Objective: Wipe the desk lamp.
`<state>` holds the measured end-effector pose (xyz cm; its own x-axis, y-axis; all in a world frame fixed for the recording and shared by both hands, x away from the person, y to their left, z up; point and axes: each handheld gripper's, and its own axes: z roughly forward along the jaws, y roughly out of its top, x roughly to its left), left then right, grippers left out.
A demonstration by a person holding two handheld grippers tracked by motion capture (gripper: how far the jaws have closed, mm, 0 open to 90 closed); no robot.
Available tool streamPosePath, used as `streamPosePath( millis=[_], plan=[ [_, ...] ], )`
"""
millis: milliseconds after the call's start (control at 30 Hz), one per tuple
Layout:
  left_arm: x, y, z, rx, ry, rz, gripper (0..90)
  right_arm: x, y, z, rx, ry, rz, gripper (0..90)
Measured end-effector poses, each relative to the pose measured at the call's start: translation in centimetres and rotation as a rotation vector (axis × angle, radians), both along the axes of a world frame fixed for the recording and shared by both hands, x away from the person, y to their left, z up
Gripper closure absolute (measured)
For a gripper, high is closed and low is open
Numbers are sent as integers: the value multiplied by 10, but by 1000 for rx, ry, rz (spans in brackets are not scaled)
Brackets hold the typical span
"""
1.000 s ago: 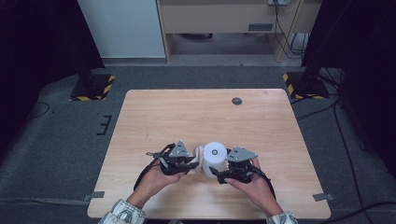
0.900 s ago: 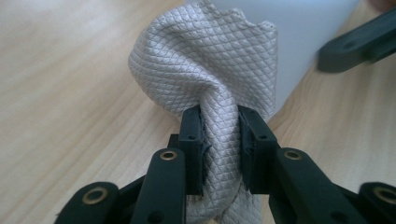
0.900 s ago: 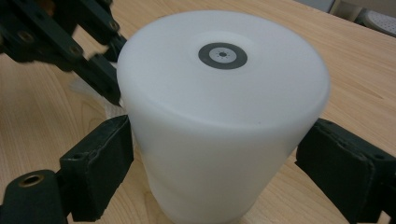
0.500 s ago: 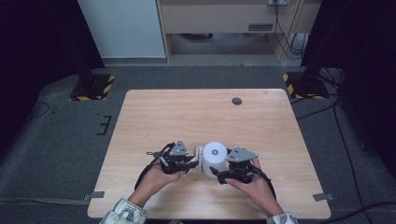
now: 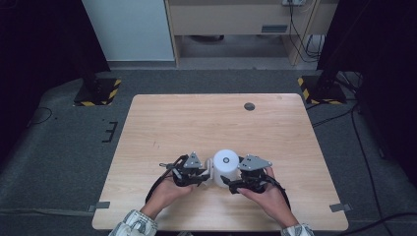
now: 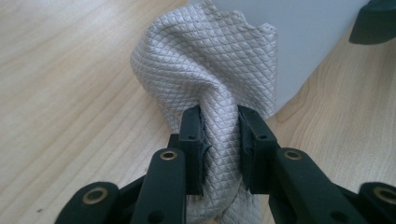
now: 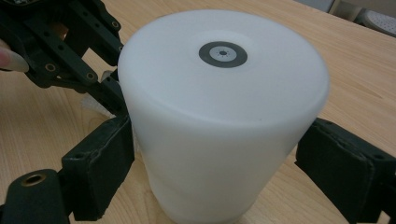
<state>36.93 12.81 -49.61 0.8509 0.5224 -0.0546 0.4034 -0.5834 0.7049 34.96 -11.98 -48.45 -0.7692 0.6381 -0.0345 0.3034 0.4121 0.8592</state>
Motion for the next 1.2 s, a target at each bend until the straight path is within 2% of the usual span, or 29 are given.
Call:
streamPosePath(
  millis=[233, 300, 433, 567, 633, 733, 833, 933, 1033, 1133, 1200],
  plan=[
    [-10, 5, 27, -65, -42, -7, 729, 0, 1, 0, -1, 1, -2, 121],
    [-14, 4, 30, -68, -45, -15, 729, 0, 1, 0, 0, 1, -1, 120],
    [-17, -1, 23, -38, -39, -35, 729, 0, 1, 0, 0, 2, -2, 119],
    [-11, -1, 8, -19, -6, -22, 729, 0, 1, 0, 1, 4, -1, 119],
    [-9, 2, 7, -21, -5, -19, 729, 0, 1, 0, 1, 4, -1, 119],
    [-9, 7, 19, -76, -18, -7, 729, -1, 1, 0, -1, 4, -1, 120],
    [-14, 8, 33, -106, -36, -17, 729, -1, 2, 0, -2, 4, -3, 120],
    [-21, 4, 39, -96, -48, -40, 729, 0, 2, 0, -3, 5, -2, 118],
    [-22, 0, 30, -77, -31, -51, 730, 1, 2, 1, 2, 9, -3, 116],
    [-16, -1, 11, -29, 4, -46, 729, 2, 2, 0, 5, 13, -3, 113],
    [-14, -1, 3, -10, 17, -36, 729, 2, 3, 0, 5, 14, -4, 113]
  ],
)
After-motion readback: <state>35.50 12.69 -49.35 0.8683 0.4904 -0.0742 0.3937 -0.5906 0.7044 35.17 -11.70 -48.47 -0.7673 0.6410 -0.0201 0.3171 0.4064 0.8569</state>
